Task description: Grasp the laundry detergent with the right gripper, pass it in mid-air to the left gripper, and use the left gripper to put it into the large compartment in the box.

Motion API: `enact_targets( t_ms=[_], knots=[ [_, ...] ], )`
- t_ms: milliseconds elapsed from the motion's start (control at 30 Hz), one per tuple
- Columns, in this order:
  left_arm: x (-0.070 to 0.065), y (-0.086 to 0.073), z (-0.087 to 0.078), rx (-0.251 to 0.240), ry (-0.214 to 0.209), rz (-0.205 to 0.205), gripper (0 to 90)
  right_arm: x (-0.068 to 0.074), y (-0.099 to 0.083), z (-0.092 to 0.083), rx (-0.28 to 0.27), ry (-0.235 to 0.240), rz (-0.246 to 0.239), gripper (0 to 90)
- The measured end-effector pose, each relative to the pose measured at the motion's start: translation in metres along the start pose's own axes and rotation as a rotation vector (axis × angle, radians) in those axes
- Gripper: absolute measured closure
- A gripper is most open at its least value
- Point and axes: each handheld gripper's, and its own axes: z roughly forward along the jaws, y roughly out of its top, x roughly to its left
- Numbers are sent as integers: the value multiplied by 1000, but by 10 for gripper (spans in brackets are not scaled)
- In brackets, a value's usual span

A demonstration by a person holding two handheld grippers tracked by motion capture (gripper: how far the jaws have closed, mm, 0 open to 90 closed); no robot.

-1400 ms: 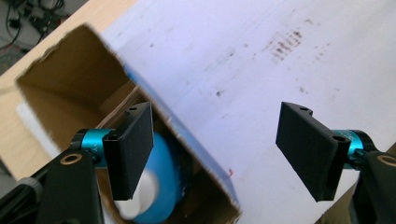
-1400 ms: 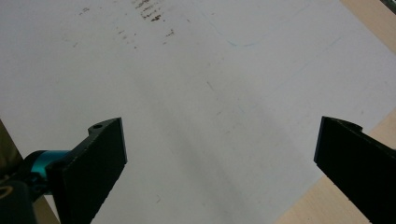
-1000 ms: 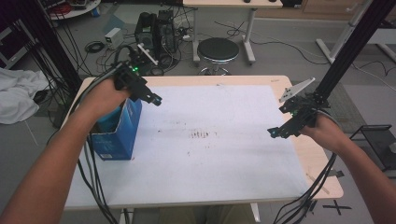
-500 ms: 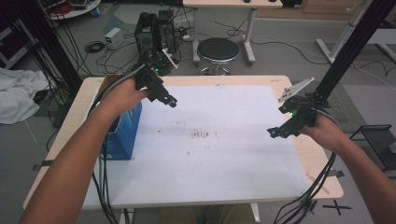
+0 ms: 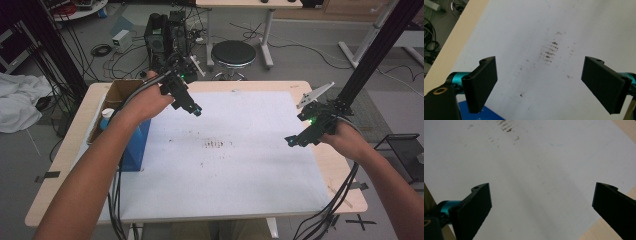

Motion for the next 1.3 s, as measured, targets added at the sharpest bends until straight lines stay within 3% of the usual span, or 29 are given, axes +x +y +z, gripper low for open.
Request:
enact_targets(
  t_ms=[133,233,267,400,467,500,600,633,667,1067,1100,1200,1267,1300],
  knots=[
    [-2,5,7,48,-41,47,135,1,2,0,2,1,-2,15],
    [-8,8,12,47,-56,50,135,1,4,0,2,4,-8,15],
    [-7,9,12,46,-63,70,135,1,4,0,-5,5,-12,15],
    [-10,11,16,26,-73,59,135,1,5,0,3,4,-15,15],
    [-9,12,15,48,-76,76,135,1,6,1,0,7,-20,15],
    [-10,11,16,32,-73,64,135,2,6,1,2,3,-21,14],
    [-10,11,15,46,-79,84,135,4,8,1,7,4,-19,15],
    [-12,10,16,27,-83,63,135,3,8,1,3,3,-25,15],
    [-11,10,16,38,-86,81,135,4,9,1,7,3,-17,15],
    [-13,9,17,26,-88,65,135,3,11,4,7,14,-36,15],
    [-12,9,16,40,-90,85,135,3,11,4,5,11,-37,15],
    [-14,9,17,22,-90,64,135,3,10,3,11,10,-21,15],
    [-14,9,16,30,-86,68,135,3,10,3,7,10,-30,14],
    [-13,9,14,50,-85,89,135,3,10,3,7,9,-29,15]
  ],
)
